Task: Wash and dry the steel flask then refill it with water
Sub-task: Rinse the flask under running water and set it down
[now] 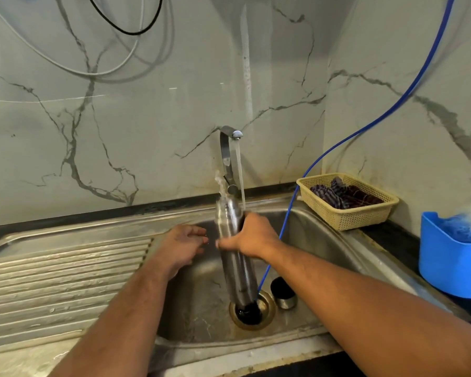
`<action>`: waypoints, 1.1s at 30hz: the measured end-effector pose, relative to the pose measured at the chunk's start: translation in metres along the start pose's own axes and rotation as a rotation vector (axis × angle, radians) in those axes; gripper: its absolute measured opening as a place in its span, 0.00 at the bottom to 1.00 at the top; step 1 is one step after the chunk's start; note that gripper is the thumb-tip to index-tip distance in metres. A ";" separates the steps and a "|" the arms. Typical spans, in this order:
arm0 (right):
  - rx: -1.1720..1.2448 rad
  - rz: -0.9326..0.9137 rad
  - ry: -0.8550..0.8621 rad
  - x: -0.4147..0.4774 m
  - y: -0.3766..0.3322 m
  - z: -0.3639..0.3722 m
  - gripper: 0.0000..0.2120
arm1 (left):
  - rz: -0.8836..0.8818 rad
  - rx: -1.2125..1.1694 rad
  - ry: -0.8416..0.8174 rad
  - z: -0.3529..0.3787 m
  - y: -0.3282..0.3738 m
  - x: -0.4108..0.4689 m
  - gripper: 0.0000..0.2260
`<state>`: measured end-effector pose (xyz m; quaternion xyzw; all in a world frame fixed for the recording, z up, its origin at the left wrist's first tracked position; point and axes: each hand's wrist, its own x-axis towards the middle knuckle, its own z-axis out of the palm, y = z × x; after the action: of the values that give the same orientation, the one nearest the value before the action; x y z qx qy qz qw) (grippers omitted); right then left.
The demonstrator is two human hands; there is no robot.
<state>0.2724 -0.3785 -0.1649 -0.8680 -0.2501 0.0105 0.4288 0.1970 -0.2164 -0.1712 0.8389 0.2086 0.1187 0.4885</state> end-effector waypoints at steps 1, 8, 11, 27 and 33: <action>-0.053 0.000 -0.025 0.000 0.001 0.002 0.26 | 0.009 0.008 -0.016 -0.001 0.001 -0.001 0.10; 0.210 -0.094 0.094 -0.001 -0.006 -0.009 0.33 | 0.121 0.226 -0.489 0.002 0.005 -0.010 0.43; 0.247 -0.120 0.071 -0.005 -0.009 -0.009 0.35 | 0.157 0.162 -0.399 0.007 0.005 -0.006 0.46; -0.438 -0.344 0.157 -0.011 -0.046 -0.063 0.09 | 0.207 0.179 -0.484 0.025 0.021 -0.012 0.36; -0.422 -0.360 0.213 -0.009 -0.053 -0.077 0.10 | -0.053 0.243 -0.334 -0.029 -0.015 -0.002 0.25</action>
<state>0.2602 -0.4126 -0.0781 -0.8760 -0.3501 -0.2092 0.2576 0.1801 -0.1889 -0.1697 0.8939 0.1595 -0.0610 0.4145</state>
